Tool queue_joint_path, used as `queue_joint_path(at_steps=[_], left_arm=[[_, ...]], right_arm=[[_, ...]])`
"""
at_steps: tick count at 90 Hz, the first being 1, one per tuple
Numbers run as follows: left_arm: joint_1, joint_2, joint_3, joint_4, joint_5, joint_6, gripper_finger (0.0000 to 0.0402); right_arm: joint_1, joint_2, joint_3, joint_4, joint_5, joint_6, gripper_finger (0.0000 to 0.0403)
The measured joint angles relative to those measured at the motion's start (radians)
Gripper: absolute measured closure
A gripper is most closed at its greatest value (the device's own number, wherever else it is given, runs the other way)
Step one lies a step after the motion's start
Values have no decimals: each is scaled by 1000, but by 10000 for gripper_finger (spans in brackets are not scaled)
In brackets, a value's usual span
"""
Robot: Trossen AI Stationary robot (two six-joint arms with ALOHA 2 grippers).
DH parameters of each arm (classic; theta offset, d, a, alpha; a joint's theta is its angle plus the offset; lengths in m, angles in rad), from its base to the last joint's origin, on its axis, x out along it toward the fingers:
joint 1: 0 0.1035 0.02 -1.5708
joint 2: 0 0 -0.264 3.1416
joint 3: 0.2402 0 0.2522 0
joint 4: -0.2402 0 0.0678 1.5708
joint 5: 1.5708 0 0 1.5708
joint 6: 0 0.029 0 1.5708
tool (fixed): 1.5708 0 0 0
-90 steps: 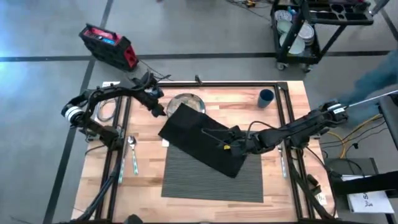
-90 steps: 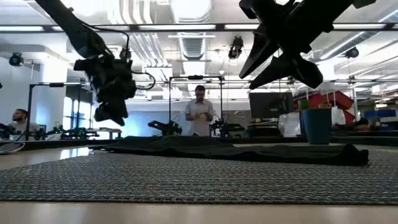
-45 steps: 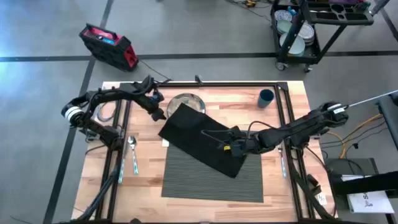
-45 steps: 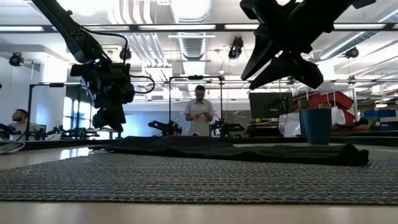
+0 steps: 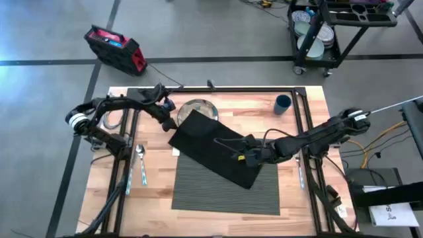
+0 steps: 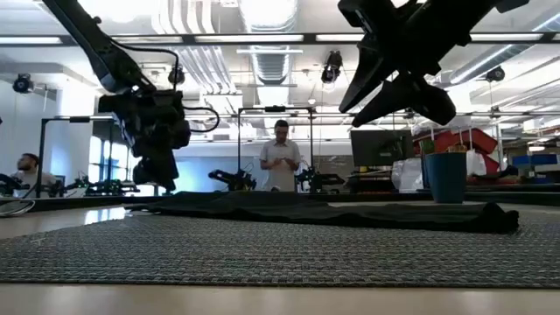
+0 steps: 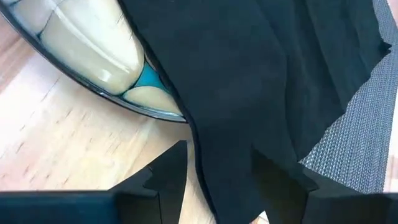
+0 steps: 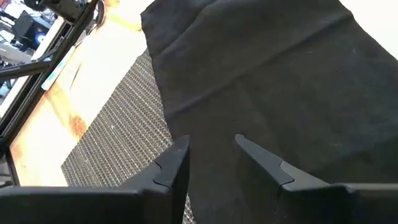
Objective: Set table place
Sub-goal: Fold the black napkin
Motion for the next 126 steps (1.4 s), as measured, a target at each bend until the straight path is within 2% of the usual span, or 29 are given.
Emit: queue_joint_path(at_steps=[36,51,73,92,104,126], left_arm=[[-13,53,-1,49,2,4,259],[-20,68,-1,60,60,7,260],[-31,69,-3,65,58,18,267],[-31,69,-6,62,-93,25,277],[-32,69,-6,65,-23,34,272],[-32,69,-23,72,2,34,273]], right_arm=[[0,0,0,0,-8,3,306],[0,0,0,0,-8,5,315],[0,0,0,0,-8,5,325],[0,0,0,0,-16,8,318],[0,0,0,0,-26,9,311],[0,0,0,0,-26,6,304]])
